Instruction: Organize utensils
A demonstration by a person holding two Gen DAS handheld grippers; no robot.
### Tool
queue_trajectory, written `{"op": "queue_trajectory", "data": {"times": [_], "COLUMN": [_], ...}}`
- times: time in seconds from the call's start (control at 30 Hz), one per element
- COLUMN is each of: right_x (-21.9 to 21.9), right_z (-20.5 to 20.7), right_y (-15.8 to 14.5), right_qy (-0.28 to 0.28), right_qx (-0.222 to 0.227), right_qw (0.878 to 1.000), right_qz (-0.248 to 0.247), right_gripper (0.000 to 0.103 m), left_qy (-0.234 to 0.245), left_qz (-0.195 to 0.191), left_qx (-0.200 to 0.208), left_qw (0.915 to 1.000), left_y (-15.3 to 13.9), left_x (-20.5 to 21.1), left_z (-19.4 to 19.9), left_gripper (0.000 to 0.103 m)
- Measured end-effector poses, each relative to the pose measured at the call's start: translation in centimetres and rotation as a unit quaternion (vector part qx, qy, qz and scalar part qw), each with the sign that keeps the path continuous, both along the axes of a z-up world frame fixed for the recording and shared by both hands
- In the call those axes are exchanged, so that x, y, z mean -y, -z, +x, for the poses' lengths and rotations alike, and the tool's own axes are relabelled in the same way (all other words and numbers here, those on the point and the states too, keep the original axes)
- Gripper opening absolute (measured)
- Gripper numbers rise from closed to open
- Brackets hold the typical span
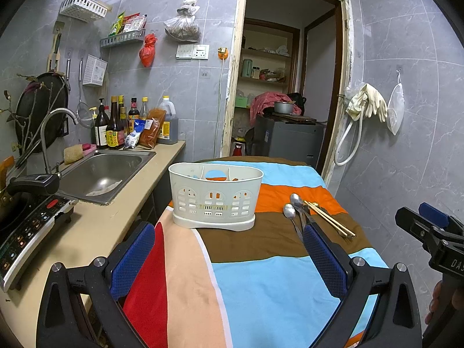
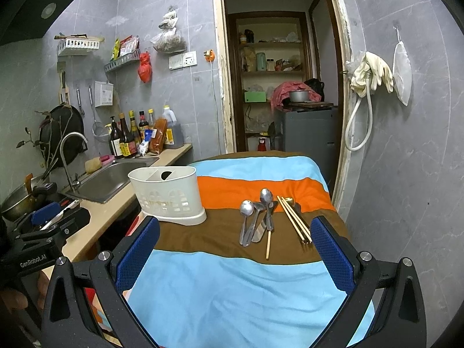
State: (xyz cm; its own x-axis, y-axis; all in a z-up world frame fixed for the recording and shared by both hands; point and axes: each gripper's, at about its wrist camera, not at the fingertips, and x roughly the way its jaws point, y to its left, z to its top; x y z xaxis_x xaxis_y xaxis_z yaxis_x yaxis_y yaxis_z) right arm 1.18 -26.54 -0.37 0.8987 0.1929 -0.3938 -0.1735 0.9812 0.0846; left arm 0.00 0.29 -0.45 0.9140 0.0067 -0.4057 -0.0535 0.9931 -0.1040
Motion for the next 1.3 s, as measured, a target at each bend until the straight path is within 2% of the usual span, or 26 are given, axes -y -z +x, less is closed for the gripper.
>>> {"op": "queue_trajectory", "data": {"times": [1.3], "right_x": [0.26], "right_z": [0.21], "right_y": [-0.45], "right_qy": [0.004], "right_qx": [-0.004], "right_qw": [1.000], "right_qz": [0.000], "right_gripper": [0.102], "left_qy": [-0.001], "left_qz": [0.000], "left_qx": [-0.003], "left_qw": [1.0000], "left_y": [-0.10], "left_x": [0.15], "left_z": [0.09], "left_gripper": [0.102]}}
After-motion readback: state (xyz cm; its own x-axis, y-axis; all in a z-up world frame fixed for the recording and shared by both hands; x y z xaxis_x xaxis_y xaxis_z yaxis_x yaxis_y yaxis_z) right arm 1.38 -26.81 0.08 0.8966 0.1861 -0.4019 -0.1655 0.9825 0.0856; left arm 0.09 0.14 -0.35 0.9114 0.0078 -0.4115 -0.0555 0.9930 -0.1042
